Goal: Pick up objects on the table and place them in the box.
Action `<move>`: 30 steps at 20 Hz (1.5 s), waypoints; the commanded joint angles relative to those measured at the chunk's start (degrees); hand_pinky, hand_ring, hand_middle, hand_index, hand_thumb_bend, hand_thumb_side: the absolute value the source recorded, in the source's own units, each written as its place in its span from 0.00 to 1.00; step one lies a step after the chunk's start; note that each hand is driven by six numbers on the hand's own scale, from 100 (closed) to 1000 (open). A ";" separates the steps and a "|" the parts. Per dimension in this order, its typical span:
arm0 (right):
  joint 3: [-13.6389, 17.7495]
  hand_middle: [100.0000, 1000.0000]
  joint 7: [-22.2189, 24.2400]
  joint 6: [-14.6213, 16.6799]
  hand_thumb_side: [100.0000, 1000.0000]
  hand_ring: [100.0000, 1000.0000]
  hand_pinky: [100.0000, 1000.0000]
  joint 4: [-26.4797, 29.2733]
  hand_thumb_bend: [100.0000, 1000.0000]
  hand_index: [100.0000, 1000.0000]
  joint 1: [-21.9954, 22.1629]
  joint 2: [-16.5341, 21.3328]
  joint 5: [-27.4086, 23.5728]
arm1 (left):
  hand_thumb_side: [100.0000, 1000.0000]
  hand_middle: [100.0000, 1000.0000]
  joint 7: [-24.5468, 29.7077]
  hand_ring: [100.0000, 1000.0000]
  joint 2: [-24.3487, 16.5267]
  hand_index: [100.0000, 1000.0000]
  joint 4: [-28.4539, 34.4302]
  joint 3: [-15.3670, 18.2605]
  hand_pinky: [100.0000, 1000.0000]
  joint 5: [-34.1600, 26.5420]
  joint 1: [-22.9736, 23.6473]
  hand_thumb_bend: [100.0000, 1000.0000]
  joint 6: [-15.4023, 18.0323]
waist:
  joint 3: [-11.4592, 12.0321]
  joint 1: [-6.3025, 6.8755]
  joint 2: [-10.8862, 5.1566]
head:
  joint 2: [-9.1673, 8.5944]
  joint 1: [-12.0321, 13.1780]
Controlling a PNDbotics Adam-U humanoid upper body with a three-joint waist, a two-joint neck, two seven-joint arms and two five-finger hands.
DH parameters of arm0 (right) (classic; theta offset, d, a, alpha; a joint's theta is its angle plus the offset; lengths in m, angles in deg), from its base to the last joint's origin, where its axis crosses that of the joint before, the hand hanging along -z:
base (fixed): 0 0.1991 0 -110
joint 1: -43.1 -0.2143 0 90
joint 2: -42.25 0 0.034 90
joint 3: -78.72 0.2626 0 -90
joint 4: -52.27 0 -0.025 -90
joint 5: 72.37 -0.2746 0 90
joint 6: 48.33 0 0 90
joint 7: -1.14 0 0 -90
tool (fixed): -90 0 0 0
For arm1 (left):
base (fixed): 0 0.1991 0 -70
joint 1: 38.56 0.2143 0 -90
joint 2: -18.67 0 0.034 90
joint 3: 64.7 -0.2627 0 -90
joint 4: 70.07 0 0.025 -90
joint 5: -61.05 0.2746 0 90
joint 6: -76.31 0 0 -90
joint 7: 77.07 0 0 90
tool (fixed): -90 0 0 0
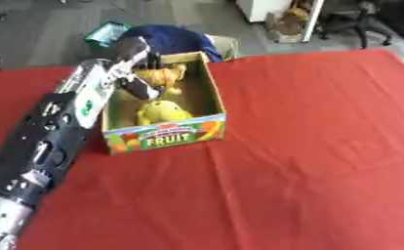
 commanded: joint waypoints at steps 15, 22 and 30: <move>0.92 0.58 -0.08 0.29 0.21 0.56 0.53 0.04 0.26 0.77 0.69 1.65 -0.01 | 0.53 0.64 -11.45 0.61 -14.11 0.69 34.60 10.91 0.58 -29.94 13.23 1.00 -8.15 | 3.78 -0.12 -1.91 | 0.87 -1.75; 0.93 0.58 -0.10 0.32 0.21 0.56 0.53 -0.04 0.25 0.77 0.69 1.75 0.06 | 0.44 0.55 -28.84 0.54 -13.75 0.61 47.07 17.03 0.49 -44.46 25.58 0.93 -12.17 | 5.96 -0.23 -1.80 | 1.14 -2.15; 0.97 0.58 -0.30 0.42 0.21 0.57 0.53 0.45 0.23 0.77 0.72 2.14 0.09 | 0.37 0.55 -39.17 0.54 -10.56 0.61 53.41 21.07 0.48 -49.35 34.31 0.89 -11.56 | 7.96 -0.23 -1.82 | 1.55 -2.35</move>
